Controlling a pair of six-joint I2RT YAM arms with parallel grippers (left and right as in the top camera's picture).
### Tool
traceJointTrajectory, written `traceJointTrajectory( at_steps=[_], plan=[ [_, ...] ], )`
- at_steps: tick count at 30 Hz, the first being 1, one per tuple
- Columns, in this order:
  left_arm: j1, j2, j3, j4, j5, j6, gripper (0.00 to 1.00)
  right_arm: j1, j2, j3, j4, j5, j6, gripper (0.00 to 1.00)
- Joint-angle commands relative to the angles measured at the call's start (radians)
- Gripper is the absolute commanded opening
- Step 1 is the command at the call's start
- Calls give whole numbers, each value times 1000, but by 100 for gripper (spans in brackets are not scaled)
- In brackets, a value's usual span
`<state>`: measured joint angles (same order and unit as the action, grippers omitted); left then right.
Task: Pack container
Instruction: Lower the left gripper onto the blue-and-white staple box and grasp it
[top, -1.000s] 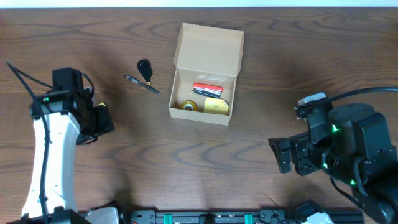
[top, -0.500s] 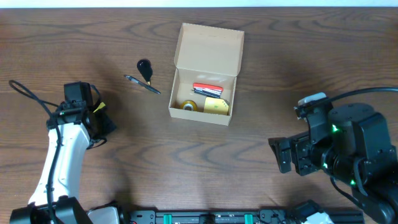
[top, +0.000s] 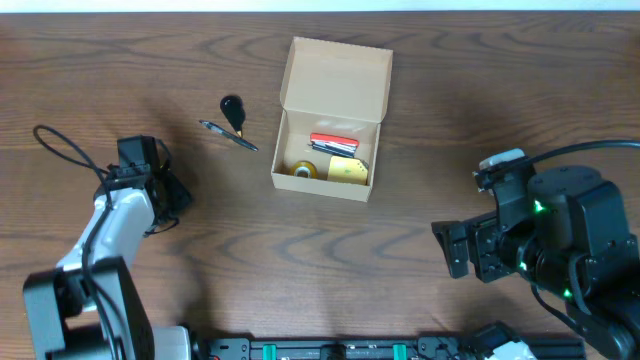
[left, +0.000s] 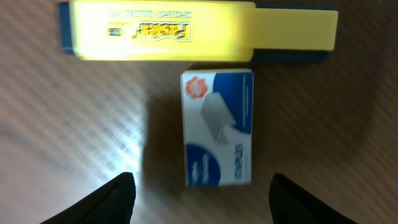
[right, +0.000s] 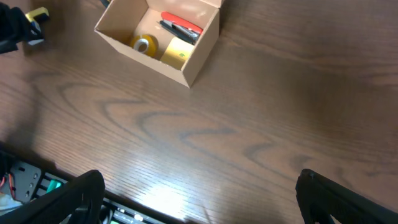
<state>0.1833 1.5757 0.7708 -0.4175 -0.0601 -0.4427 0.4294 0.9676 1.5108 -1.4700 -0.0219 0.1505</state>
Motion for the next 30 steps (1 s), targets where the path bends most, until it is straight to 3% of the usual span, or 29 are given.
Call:
traceJointTrajectory(
  at_steps=[1,16,30],
  plan=[
    [5,44,-3,29,-18,21,70,-7,-1,13,-1,10,-10,99],
    [7,89,-2,143,-57,42,67,-7,-1,13,-1,11,-10,99],
    [7,105,-2,163,-70,42,46,-7,-1,13,-1,10,-10,99]
  ],
)
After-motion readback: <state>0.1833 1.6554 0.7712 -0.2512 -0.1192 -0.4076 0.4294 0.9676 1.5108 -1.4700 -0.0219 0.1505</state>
